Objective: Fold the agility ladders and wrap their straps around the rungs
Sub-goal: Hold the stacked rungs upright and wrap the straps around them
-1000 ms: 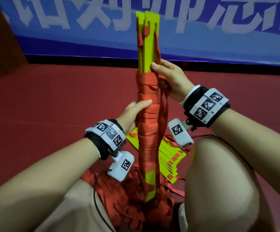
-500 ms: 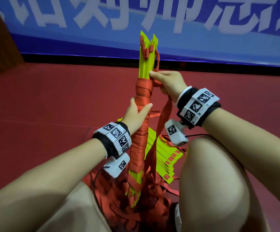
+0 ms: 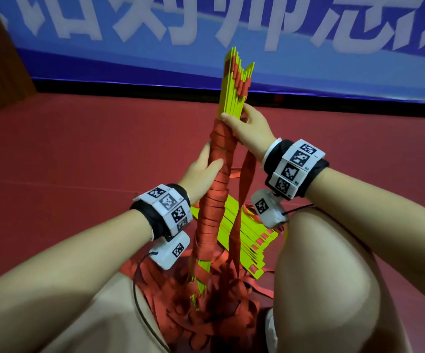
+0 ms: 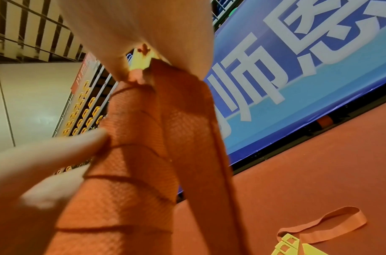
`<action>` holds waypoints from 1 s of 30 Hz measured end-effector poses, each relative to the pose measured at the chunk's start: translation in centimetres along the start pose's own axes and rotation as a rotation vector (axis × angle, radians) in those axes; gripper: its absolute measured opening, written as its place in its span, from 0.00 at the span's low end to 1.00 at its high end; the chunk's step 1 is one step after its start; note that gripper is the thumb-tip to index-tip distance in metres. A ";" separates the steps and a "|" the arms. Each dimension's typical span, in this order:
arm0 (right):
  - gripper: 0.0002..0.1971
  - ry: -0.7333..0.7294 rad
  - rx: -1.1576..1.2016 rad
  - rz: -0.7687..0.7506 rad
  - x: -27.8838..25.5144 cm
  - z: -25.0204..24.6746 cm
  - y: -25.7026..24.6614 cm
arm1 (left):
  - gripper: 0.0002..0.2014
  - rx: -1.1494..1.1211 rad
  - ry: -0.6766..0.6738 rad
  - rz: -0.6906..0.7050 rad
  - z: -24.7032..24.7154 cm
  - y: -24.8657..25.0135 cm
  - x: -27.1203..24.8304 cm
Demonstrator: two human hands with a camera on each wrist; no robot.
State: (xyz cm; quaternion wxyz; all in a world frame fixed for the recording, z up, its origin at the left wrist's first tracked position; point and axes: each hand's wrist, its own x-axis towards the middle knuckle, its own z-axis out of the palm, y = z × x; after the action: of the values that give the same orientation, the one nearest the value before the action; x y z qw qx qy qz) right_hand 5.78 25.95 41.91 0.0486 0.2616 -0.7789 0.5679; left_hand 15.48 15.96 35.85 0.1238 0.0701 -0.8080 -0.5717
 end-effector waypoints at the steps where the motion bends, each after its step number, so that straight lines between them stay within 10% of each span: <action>1: 0.15 -0.015 0.025 -0.018 -0.1 -0.1 -0.3 | 0.25 -0.066 -0.019 0.021 -0.5 0.0 0.1; 4: 0.13 -0.100 0.190 -0.057 -0.8 -0.2 -1.0 | 0.12 -0.182 -0.104 0.033 -1.9 0.1 0.0; 11: 0.06 -0.161 0.302 -0.052 -1.0 -0.1 -1.9 | 0.18 -0.384 -0.055 -0.007 -2.4 -0.2 0.1; 21: 0.11 -0.164 0.043 0.367 0.2 -0.3 0.9 | 0.44 0.257 0.106 0.021 -1.2 -1.3 0.4; 30: 0.31 -0.013 -0.069 0.324 -0.3 2.5 1.2 | 0.30 0.538 0.137 0.017 1.3 -0.9 -0.4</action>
State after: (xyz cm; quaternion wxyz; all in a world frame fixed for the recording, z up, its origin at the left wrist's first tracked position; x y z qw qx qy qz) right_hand 6.03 24.07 39.89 -0.0394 0.1345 -0.8303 0.5395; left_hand 15.46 16.97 34.54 0.1601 0.1321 -0.9211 -0.3294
